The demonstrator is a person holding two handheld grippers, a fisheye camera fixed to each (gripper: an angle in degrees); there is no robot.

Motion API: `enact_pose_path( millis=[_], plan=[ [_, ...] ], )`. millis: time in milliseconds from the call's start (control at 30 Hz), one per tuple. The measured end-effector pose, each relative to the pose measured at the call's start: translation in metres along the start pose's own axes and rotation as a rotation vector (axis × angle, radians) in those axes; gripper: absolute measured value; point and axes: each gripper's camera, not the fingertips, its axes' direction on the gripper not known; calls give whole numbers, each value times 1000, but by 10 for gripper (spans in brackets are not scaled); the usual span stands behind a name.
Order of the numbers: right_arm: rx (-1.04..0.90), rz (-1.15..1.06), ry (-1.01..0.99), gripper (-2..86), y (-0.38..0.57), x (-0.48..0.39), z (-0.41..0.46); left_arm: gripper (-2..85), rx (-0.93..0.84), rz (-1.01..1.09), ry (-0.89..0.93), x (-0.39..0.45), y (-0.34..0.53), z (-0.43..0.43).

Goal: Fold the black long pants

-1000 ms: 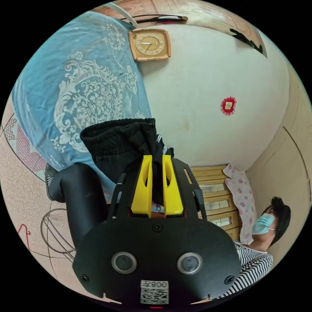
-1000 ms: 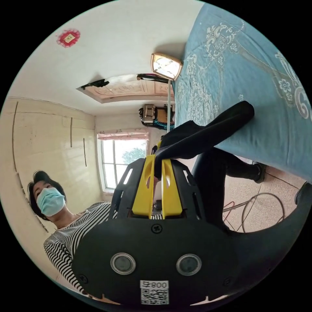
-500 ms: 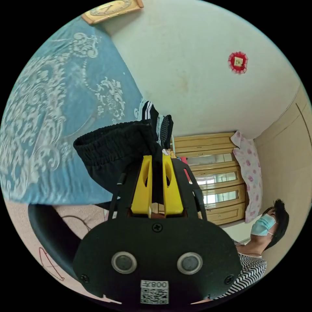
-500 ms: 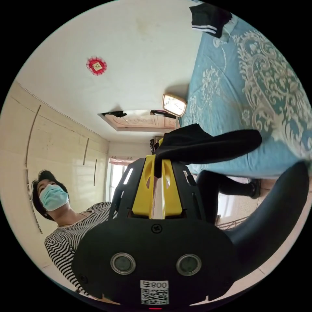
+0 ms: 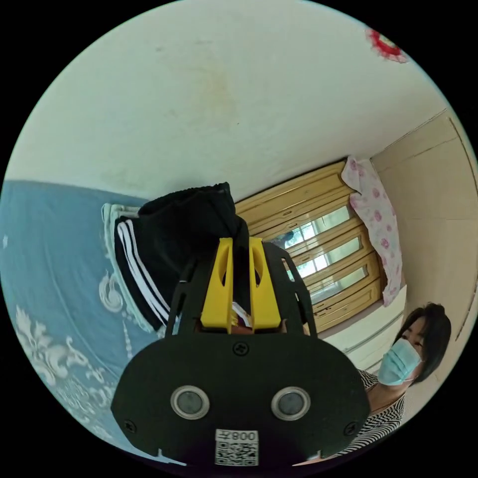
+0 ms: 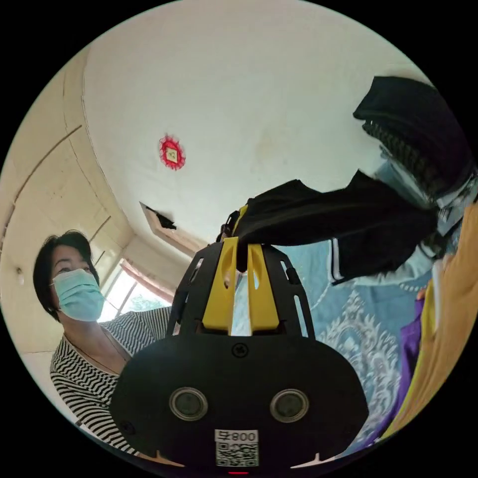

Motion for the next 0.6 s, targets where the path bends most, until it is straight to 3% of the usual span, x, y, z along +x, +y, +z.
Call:
enact_pose_path(
  millis=[233,367,600],
  plan=[
    [-91,210,283,15,1,134,49,55,-240,-133,-294,-117,-120,148],
    [-133,290,206,19,10,171,74,55,-209,-130,-213,-132,-168,181],
    [-146,248,257,19,-19,168,109,61,-343,70,-305,-106,-259,259]
  ],
)
